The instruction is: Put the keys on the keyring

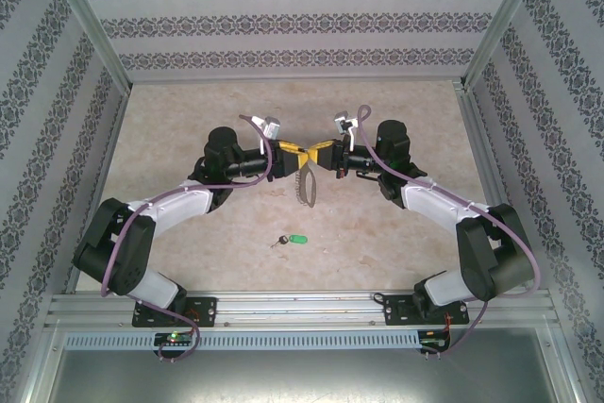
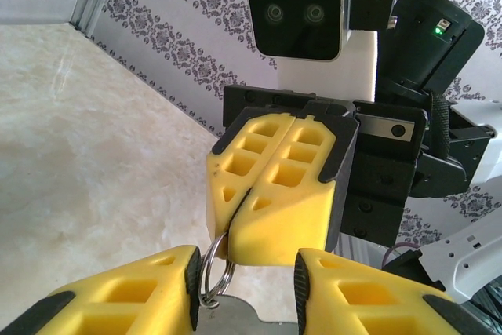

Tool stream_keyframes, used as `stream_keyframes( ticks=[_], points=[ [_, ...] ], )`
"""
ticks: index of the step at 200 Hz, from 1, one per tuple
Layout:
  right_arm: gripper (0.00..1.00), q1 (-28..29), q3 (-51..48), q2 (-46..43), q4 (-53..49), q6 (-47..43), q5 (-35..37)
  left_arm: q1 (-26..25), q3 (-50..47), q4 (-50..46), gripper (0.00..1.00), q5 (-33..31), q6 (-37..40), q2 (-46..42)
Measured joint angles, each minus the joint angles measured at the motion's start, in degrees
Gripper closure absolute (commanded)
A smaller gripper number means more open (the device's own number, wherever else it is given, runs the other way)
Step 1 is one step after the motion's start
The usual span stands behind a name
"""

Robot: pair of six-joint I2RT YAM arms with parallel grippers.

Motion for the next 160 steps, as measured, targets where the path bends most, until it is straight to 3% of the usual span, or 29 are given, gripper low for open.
stream_keyframes(
  ticks=[103, 116, 125, 139, 160],
  points=[
    [1.0, -0.02, 0.0, 0.0, 0.83, 0.09, -0.42, 0.98, -0.26, 2.08, 1.0, -0.02, -1.99, 0.76],
    [0.63, -0.31, 0.0, 0.0, 0.81, 0.48, -0.42, 0.98, -0.26, 2.38, 1.0, -0.04, -2.01, 0.94],
    [0.48, -0.55, 0.0, 0.0, 0.87, 0.94, -0.28, 0.98, -0.26, 2.54, 1.0, 0.0, -1.99, 0.98],
    [0.39, -1.9, -0.31, -0.55, 1.36, 1.92, 0.57, 0.98, -0.26, 2.54, 1.0, -0.02, -1.9, 1.03],
    [0.36, -5.03, -2.58, -3.69, 2.16, 3.48, 3.04, 0.98, -0.26, 2.49, 1.0, -0.22, -1.05, 1.03]
  ],
)
